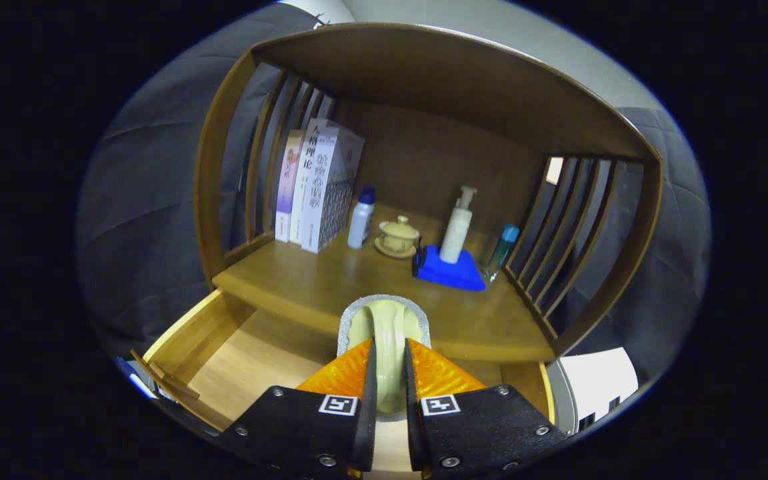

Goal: Pull open the drawer, take out the items inside it, and place them on the countertop above the cabinet.

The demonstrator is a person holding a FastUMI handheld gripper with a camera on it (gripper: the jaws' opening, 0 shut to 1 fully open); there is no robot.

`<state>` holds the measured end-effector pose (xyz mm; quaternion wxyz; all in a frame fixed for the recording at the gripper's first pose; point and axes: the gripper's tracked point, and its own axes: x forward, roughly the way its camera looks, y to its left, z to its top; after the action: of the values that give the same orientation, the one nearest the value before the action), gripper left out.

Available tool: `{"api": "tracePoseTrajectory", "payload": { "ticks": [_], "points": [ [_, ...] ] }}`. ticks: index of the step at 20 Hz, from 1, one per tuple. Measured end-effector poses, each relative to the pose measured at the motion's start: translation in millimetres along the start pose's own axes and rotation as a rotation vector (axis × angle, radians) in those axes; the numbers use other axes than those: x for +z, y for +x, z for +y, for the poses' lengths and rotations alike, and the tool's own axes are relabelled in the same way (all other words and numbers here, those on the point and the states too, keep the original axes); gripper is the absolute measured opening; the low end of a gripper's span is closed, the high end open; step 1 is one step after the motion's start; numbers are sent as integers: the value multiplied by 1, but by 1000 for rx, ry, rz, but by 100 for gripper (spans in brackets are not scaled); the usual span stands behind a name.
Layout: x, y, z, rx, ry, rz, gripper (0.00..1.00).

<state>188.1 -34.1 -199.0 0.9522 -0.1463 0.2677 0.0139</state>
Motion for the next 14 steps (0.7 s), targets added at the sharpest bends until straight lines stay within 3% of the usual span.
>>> {"api": "tracePoseTrajectory", "payload": {
  "ticks": [7, 14],
  "points": [
    [39, 58, -14, 13, 10, -72, 21],
    [27, 118, -25, 13, 112, -24, 21]
  ]
}}
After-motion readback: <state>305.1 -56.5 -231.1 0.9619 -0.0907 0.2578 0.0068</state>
